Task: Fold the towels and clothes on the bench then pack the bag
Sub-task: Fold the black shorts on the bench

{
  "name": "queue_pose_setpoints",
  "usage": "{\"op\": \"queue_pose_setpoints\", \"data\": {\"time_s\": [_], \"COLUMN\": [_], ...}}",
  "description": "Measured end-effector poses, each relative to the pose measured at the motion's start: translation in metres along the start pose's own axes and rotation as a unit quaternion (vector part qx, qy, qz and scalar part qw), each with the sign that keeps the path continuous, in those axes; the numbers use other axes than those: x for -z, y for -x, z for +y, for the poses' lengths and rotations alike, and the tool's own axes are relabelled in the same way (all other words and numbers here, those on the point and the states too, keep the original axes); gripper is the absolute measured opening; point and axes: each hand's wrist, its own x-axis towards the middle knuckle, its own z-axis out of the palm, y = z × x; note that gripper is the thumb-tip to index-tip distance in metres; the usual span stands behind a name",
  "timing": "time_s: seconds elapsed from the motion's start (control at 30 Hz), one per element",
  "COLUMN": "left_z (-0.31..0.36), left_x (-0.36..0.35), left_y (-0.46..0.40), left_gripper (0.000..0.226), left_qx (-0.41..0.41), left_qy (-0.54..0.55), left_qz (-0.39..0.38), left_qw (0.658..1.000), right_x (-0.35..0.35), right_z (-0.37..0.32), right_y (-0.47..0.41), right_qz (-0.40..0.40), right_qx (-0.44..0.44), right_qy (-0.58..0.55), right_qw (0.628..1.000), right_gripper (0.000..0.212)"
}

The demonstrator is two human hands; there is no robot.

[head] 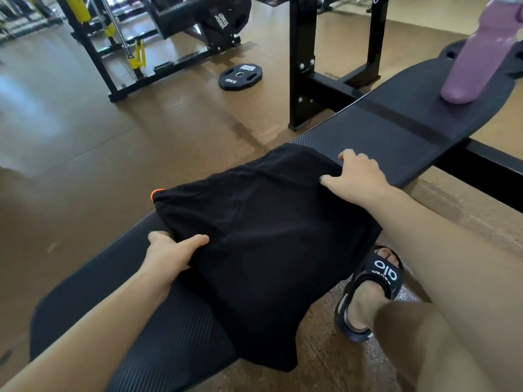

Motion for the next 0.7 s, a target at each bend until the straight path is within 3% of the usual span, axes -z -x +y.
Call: {"op": "queue_pose_setpoints", "data": {"time_s": [0.07,0.17,0.27,0.43,0.7], "left_z": [-0.008,-0.015,-0.017,-0.016,-0.013], "left_x": [0.000,-0.005,-0.009,0.002,0.062], "left_y": [0.004,0.021,0.040,0.057,0.065], "left_gripper": [0.091,0.042,0.025,0.029,0.025], "left_qx": [0.037,0.073,0.090,0.091,0.027], "left_qy": [0.034,0.084,0.150,0.269,0.230], "left_qz": [-0.056,-0.119,-0.142,-0.163,-0.114], "left_qw": [0.997,0.987,0.974,0.945,0.966], "right_x": [-0.005,-0.003,0.003,0.015,0.026], "right_z": [-0.006,-0.015,-0.021,-0.022,-0.020], "right_y": [-0.003,-0.002,-0.002,0.008,0.040], "right_qz": [-0.021,-0.057,-0.100,-0.161,-0.174], "right_qx": [-0.008,-0.029,-0.031,-0.072,-0.061], "right_qy": [-0.013,-0.064,-0.119,-0.256,-0.434], "right_qw": [1.000,0.996,0.987,0.950,0.882], "right_gripper": [0.069,0.055,0.040,0.036,0.027]}}
